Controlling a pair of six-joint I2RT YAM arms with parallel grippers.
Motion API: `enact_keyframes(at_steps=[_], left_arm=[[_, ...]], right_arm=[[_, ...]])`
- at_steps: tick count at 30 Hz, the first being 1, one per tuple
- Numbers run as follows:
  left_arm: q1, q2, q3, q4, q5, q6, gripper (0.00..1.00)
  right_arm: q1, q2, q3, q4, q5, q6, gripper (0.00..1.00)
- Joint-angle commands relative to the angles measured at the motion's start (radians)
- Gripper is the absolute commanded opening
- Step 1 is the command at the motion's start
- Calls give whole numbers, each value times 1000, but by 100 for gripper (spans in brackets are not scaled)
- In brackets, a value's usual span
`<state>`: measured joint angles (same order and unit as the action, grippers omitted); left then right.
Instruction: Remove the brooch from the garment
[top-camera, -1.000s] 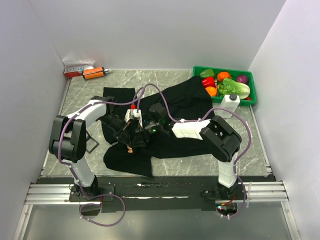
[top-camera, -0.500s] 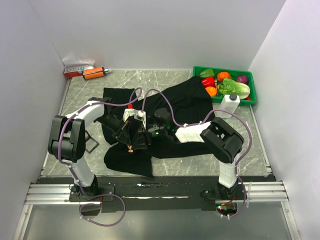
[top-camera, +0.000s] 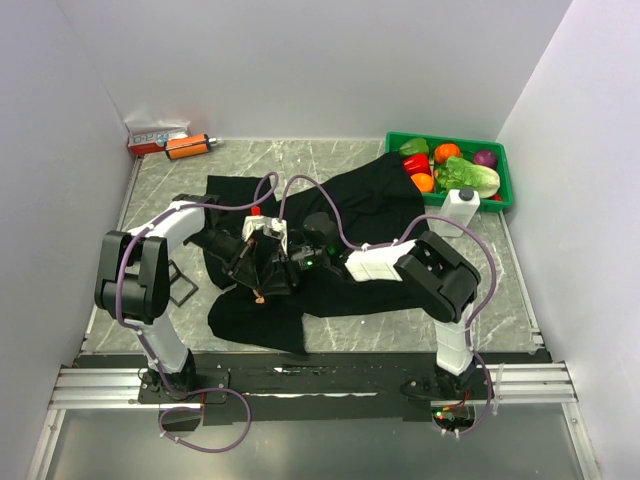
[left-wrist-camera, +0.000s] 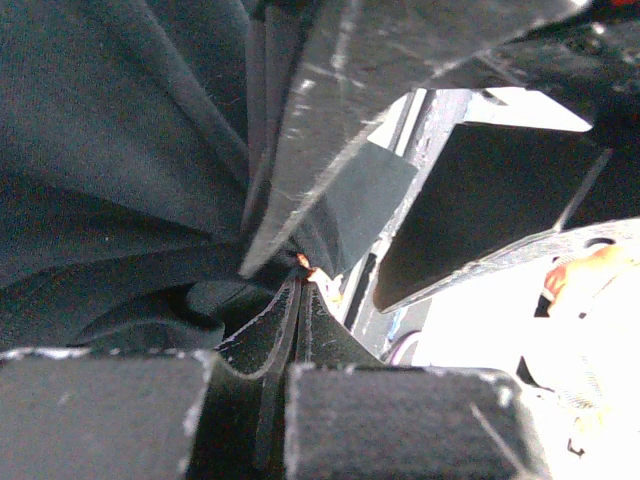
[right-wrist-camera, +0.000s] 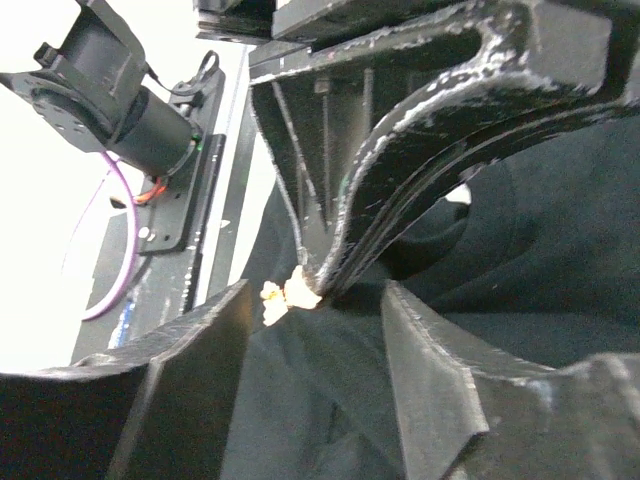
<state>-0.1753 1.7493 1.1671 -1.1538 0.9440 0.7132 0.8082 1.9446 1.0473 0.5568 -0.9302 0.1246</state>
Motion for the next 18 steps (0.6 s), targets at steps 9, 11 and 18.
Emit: enact_keyframes(at_steps=[9,11,18], left_arm=[[-35,-28,63,-80,154,163,1],[-35,-27,68,-75,160,154,1],[-24,-8,82,-106,187,163,1]], right_arm=[[-12,108,45,-238,56,14,55],[-9,109,43,-245,48,-3,53],[0,109,40,-248,34,-42,56]])
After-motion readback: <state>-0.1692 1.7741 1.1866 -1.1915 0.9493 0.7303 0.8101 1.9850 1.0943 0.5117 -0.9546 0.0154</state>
